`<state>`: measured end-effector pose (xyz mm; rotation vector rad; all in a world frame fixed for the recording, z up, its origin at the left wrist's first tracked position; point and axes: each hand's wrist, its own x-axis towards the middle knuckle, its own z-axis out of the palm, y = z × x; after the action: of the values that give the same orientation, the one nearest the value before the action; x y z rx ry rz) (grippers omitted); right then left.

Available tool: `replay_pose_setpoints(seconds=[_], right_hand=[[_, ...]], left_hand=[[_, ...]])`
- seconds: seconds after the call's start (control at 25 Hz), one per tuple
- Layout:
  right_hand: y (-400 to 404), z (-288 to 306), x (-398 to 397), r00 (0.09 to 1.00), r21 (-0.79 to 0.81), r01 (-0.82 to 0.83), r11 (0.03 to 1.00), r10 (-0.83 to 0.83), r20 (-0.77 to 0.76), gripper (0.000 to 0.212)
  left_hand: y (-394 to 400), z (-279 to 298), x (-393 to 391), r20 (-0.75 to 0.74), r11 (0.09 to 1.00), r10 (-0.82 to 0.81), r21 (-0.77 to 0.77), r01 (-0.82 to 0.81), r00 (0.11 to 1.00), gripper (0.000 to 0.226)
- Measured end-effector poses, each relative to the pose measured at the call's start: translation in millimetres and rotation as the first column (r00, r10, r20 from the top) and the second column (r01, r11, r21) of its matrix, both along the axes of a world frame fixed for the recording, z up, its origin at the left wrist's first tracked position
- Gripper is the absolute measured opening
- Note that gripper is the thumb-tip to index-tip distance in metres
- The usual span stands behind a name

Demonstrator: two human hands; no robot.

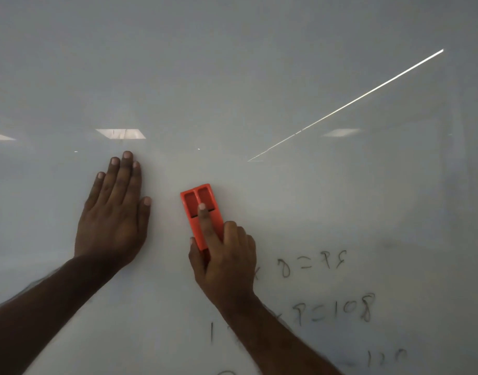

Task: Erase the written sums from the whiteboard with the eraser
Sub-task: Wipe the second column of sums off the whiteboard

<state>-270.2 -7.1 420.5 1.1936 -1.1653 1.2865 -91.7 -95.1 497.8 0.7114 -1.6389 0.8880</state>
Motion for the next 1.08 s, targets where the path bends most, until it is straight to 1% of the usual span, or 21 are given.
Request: replay_pose_setpoints(seconds=[0.12,0.28,0.44,0.56,0.68,0.8,0.92,1.08], right_hand=[[0.1,-17.3,6.8,0.997,0.057,-0.001,0.998,0.005,-0.077,0.061],[-0.6,-54.4,9.7,0.977,0.146,0.034,0.989,-0.002,-0.215,0.062],[4.3,-75.8,-5.6,0.945,0.151,0.100,0.983,-0.047,-0.324,0.062],[9.2,-75.7,-18.8,0.934,0.150,0.128,0.980,-0.068,-0.352,0.063],[14.4,-70.2,-34.1,0.943,0.142,0.115,0.983,-0.063,-0.328,0.064],[23.5,-64.0,-59.0,0.969,0.113,0.102,0.988,-0.072,-0.238,0.063],[35.9,-58.9,-93.8,0.981,0.099,0.132,0.986,-0.115,-0.157,0.061],[50.5,-54.7,-136.3,0.980,0.104,0.175,0.979,-0.163,-0.115,0.061]], left_hand=[[0.6,-5.6,-1.9,-0.024,1.000,-0.008,-0.004,0.008,1.000,0.063],[-0.5,-12.1,2.4,-0.009,1.000,-0.010,-0.007,0.010,1.000,0.062],[-2.1,-19.6,9.8,0.019,1.000,-0.015,-0.020,0.016,1.000,0.062],[-2.9,-23.6,14.5,0.029,0.999,-0.019,-0.029,0.020,0.999,0.061],[-2.4,-27.4,15.2,0.013,0.999,-0.026,-0.039,0.027,1.000,0.061],[-1.9,-30.7,15.8,0.006,0.999,-0.027,-0.045,0.027,1.000,0.060],[-3.0,-32.9,15.7,0.003,0.999,-0.027,-0.040,0.027,1.000,0.060],[-4.2,-33.1,16.1,0.000,0.999,-0.026,-0.037,0.026,1.000,0.060]])
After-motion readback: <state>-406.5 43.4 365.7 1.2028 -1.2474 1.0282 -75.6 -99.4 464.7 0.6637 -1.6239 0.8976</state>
